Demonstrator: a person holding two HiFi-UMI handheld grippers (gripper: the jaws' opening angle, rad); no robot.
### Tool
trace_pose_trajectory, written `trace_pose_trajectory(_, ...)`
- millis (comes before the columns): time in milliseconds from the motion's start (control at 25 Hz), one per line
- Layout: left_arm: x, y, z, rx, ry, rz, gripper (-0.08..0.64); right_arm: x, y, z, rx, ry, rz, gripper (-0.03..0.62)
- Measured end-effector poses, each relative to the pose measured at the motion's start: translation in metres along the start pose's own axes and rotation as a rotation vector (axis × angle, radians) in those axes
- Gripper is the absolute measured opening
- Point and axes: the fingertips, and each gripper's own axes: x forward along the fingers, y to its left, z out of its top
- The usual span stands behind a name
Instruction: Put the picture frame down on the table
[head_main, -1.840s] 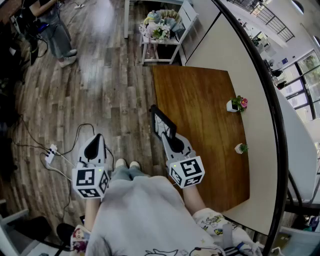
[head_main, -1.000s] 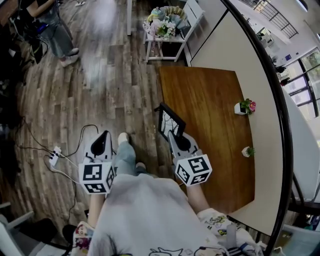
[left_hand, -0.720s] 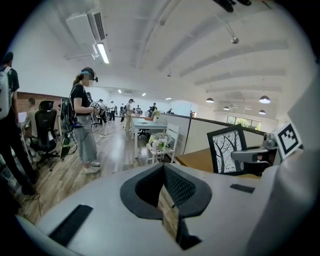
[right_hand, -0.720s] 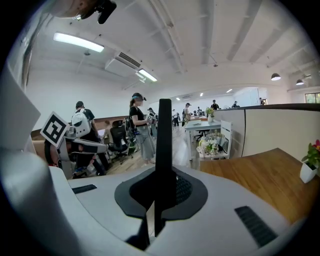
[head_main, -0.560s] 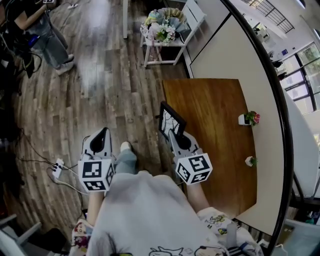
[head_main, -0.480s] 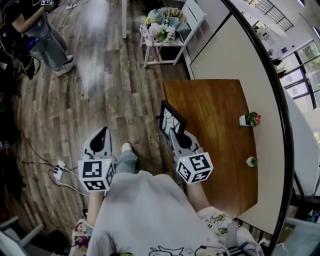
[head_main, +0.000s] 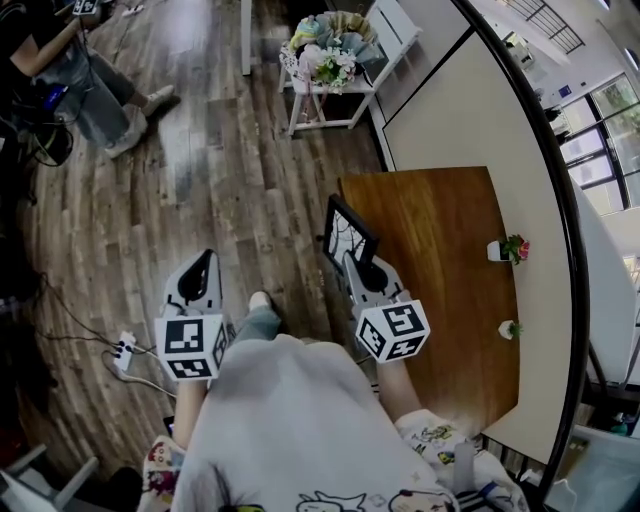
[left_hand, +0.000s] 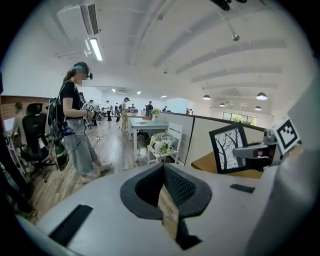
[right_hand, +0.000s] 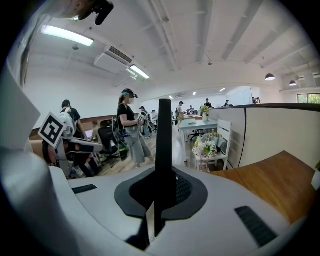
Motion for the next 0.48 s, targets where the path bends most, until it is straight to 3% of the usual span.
trace_pose_trajectory(480, 0.035, 0.016, 0.011, 0.041, 0.024, -0.073, 0.003, 0.013, -0.018, 0.004, 0.052, 0.012, -0.112, 0.008)
